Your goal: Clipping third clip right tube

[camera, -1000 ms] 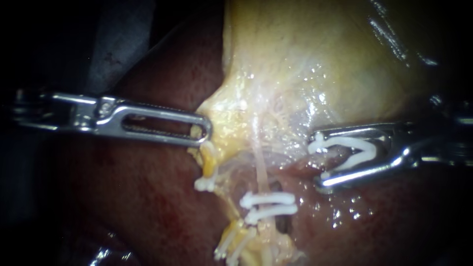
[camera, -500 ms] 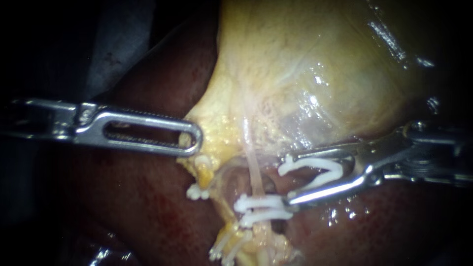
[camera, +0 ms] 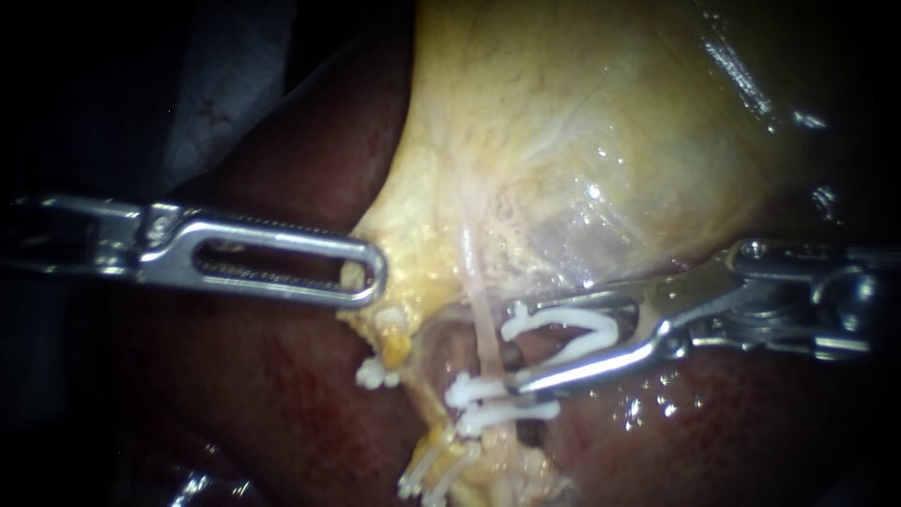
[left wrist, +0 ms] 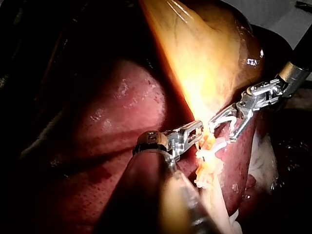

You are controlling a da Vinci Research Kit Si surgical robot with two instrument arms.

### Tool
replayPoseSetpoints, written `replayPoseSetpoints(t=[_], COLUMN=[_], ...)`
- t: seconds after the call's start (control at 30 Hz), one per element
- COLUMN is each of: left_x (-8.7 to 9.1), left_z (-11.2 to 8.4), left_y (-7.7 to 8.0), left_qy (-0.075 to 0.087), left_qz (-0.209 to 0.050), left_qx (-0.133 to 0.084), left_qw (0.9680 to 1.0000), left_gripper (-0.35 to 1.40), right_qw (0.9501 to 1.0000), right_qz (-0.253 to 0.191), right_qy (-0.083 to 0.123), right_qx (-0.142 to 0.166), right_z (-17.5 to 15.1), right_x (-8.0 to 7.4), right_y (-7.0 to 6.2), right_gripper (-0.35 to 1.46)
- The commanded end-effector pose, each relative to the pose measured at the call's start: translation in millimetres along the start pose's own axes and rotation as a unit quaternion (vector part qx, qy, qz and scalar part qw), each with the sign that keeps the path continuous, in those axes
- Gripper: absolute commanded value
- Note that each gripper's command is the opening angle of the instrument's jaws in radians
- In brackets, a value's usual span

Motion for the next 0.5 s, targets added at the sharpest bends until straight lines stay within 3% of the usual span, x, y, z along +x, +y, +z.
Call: replayPoseSetpoints(t=[0.03, 0.5], left_x=[0.0, 0.2], left_z=[0.0, 0.0], left_y=[-0.1, -0.5], left_qy=[0.0, 0.002], left_qz=[0.0, 0.0], left_qx=[0.0, 0.002], left_qw=[1.0, 1.0], left_gripper=[-0.35, -0.35], right_qw=[1.0, 1.0], right_qz=[0.0, -0.003], right_qy=[0.0, -0.001], right_qx=[0.0, -0.001], right_z=[0.1, 1.2], right_x=[0.0, -0.3], right_y=[0.1, 2.0], right_gripper=[0.54, 0.54])
